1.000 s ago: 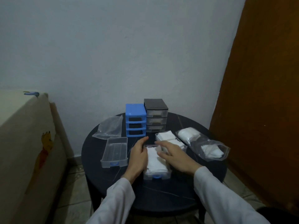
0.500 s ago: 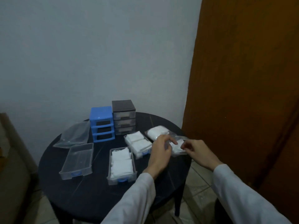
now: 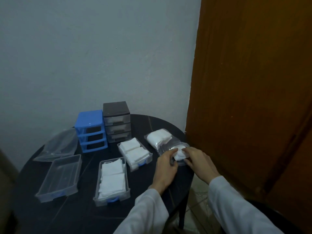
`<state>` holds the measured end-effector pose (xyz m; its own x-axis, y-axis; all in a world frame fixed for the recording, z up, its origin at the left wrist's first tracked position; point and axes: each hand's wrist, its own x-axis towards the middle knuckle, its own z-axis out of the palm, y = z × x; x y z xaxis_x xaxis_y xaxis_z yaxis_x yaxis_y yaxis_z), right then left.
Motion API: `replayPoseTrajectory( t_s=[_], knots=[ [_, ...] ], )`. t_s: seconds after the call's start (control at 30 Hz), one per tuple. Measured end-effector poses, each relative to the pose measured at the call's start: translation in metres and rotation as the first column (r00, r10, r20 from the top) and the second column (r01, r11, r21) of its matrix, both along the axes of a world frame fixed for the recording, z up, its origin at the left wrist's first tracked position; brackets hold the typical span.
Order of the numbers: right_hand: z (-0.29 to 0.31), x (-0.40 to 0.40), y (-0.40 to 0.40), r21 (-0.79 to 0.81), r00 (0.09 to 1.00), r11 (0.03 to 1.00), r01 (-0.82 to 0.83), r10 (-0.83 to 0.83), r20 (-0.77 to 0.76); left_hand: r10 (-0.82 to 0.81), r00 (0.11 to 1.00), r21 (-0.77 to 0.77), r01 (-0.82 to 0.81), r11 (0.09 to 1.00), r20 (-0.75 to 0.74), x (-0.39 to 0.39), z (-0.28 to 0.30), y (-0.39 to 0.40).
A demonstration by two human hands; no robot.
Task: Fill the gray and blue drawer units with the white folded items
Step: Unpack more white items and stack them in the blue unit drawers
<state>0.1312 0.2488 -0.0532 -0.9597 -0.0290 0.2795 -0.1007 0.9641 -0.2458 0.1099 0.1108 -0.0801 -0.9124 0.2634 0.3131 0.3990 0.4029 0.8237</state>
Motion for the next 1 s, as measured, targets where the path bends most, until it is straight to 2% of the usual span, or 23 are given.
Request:
replayPoseTrajectory(
  t_s=[0.27, 0.47, 0.67, 0.83, 1.0],
  knots=[
    [-0.005, -0.014, -0.008, 0.209, 1.000, 0.978, -0.016, 0.016, -0.001, -0.019, 0.995, 0.088, 0.011, 0.996, 0.093, -0.008, -0.003, -0.002],
    [-0.006, -0.012, -0.007, 0.227, 0.995, 0.974, -0.018, 0.040, -0.092, -0.022, 0.995, 0.092, 0.013, 0.996, 0.097, -0.008, -0.004, -0.004],
    [-0.002, -0.005, 0.000, 0.109, 0.992, 0.994, -0.017, 0.031, -0.123, -0.026, 0.996, 0.104, 0.016, 0.994, 0.090, -0.009, -0.007, -0.005],
    [0.010, 0.002, 0.008, 0.003, 0.997, 1.000, -0.006, 0.007, -0.074, -0.026, 0.997, 0.143, 0.017, 0.990, 0.067, -0.007, -0.006, -0.005],
    [0.029, 0.014, 0.017, -0.285, 0.998, 0.957, -0.063, 0.065, -0.001, -0.101, 0.995, 0.201, 0.100, 0.974, -0.007, 0.002, 0.004, -0.008]
  ],
)
